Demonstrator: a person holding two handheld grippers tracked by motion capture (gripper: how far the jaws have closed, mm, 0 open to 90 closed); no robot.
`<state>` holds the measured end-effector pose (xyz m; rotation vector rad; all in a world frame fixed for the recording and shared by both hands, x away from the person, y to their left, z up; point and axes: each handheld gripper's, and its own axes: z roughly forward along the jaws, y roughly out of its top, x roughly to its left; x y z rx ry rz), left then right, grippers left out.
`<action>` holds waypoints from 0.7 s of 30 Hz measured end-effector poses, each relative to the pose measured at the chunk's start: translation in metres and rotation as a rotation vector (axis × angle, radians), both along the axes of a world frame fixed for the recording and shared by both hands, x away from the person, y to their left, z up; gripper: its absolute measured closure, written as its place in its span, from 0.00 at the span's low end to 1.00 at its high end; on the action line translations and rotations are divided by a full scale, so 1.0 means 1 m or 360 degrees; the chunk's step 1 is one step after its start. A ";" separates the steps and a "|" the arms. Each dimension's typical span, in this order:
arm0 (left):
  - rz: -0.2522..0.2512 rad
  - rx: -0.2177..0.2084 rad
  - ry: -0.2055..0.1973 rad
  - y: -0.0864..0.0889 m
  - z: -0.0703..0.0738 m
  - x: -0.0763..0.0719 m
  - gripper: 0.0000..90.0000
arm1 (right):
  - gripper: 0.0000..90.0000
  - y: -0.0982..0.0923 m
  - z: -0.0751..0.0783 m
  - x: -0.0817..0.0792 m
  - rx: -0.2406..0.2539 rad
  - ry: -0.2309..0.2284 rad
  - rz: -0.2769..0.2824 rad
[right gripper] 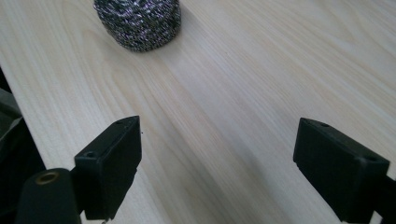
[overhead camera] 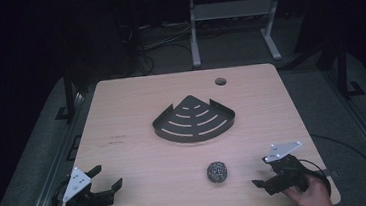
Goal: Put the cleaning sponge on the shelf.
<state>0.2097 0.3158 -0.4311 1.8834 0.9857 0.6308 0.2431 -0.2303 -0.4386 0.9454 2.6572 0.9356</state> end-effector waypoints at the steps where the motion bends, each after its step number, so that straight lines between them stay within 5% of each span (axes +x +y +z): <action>1: 0.0000 -0.0001 0.0000 0.000 0.000 0.000 0.15 | 0.16 0.003 0.001 0.001 -0.0002 0.0004 0.0015; 21: -0.0003 0.0006 -0.0001 -0.001 0.000 0.000 0.15 | 0.16 0.030 0.007 0.012 -0.0045 0.0015 0.0165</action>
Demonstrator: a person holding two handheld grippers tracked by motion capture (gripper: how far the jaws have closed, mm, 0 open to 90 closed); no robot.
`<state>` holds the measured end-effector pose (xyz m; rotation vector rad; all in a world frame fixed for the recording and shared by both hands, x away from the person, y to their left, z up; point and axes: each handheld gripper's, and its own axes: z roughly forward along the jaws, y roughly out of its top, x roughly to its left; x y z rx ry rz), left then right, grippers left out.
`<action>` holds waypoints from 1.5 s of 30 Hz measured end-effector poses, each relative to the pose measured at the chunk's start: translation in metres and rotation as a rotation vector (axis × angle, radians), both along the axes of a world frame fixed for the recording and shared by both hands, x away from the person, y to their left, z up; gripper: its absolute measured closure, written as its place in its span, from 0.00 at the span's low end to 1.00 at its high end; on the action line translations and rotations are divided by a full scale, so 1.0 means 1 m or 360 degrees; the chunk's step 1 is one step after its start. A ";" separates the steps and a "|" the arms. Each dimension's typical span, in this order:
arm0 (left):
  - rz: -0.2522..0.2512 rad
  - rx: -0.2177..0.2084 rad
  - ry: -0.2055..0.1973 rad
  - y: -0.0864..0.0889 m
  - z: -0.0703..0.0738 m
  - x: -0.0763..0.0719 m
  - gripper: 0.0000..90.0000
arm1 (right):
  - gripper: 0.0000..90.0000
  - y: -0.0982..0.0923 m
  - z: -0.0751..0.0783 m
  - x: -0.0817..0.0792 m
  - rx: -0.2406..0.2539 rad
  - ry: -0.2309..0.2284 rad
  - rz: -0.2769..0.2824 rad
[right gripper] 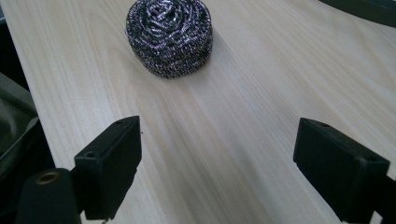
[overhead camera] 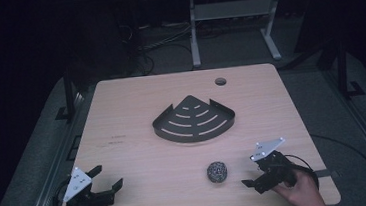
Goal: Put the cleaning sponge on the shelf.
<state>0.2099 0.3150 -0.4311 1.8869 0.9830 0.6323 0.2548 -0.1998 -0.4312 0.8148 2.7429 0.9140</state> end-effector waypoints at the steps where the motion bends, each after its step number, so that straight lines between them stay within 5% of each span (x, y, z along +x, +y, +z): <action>1: 0.0000 -0.0002 -0.0001 0.000 0.000 0.000 0.15 | 0.16 0.000 0.000 0.000 0.0000 0.0000 0.0000; 45: 0.0010 -0.0011 -0.0005 0.001 0.001 0.000 0.15 | 0.16 0.041 0.000 0.018 -0.0049 0.0059 0.0192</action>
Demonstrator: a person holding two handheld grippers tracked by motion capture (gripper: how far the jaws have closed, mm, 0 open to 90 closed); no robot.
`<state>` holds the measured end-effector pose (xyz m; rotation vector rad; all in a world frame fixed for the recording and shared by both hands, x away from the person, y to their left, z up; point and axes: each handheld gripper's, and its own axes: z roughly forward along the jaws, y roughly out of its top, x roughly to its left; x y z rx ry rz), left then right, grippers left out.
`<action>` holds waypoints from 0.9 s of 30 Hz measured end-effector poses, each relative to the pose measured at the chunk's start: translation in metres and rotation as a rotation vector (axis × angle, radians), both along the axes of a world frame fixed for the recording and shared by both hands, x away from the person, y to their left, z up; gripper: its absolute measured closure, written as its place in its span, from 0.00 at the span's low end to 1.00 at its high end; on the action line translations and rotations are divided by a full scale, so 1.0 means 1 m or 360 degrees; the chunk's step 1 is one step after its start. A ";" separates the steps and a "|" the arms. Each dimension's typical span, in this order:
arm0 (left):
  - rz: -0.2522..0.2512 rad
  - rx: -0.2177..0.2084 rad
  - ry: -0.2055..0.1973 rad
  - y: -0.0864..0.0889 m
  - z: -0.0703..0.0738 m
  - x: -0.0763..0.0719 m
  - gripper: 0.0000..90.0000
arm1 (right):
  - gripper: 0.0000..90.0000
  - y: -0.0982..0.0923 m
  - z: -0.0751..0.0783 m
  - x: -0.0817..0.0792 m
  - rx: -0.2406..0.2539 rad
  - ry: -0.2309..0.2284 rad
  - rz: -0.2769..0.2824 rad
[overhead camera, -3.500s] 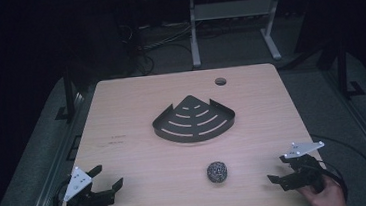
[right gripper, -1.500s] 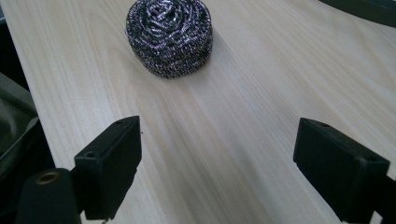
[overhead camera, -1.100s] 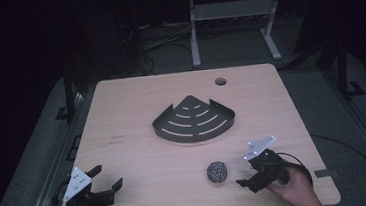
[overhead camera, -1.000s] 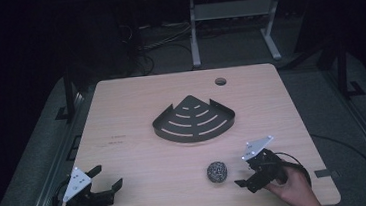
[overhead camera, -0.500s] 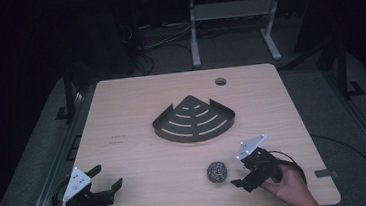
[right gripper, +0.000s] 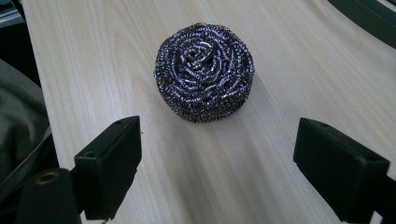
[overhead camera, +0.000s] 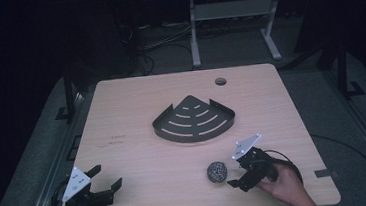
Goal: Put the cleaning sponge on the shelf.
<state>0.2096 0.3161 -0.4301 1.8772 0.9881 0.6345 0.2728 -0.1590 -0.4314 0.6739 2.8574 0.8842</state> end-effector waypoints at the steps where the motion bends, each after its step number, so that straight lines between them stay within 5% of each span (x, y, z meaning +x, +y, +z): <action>1: -0.0002 0.0002 -0.0002 0.000 0.000 0.000 0.15 | 0.16 0.001 0.000 0.000 -0.0002 0.0002 0.0002; 27: -0.0007 0.0003 -0.0003 0.000 0.001 0.000 0.15 | 0.16 0.022 -0.001 0.008 -0.0067 0.0026 0.0089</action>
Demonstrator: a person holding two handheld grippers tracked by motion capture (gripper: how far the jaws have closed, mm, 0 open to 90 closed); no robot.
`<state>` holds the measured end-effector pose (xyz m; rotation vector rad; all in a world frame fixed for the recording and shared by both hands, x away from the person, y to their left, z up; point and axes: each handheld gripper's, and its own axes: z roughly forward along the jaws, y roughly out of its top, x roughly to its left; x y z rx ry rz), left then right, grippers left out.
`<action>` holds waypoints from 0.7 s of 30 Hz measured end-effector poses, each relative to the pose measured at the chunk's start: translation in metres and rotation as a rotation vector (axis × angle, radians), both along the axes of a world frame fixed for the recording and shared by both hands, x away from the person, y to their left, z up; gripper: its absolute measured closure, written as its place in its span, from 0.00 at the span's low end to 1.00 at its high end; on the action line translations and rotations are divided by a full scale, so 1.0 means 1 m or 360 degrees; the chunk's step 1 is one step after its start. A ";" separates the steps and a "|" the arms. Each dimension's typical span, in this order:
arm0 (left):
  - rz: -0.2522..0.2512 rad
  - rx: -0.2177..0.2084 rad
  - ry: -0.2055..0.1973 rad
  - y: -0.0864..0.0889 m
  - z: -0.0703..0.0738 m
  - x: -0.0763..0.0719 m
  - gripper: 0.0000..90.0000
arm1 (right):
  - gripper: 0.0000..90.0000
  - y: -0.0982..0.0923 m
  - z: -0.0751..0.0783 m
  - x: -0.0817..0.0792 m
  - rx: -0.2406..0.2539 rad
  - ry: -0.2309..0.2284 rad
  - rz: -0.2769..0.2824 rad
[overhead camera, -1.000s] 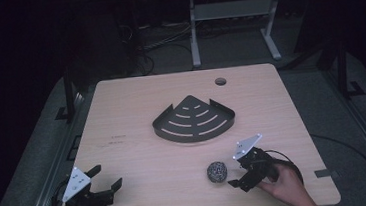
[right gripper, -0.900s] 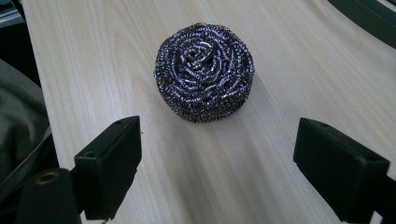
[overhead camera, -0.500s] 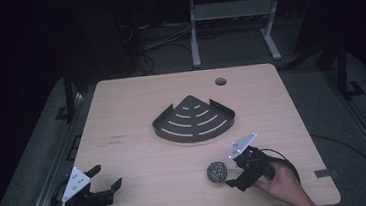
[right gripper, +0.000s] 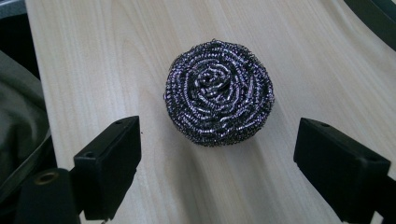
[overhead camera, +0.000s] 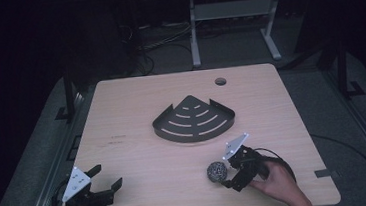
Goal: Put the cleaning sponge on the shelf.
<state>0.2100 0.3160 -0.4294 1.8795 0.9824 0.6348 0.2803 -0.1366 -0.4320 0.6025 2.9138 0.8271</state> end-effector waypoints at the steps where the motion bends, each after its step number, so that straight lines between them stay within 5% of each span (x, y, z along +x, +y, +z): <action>1: -0.0003 0.0001 0.0001 0.000 0.000 0.000 0.15 | 0.16 0.001 0.000 0.001 -0.0002 0.0006 0.0004; 21: -0.0004 -0.0001 0.0002 -0.001 0.000 0.000 0.15 | 0.16 0.020 -0.012 0.009 -0.0061 0.0024 0.0048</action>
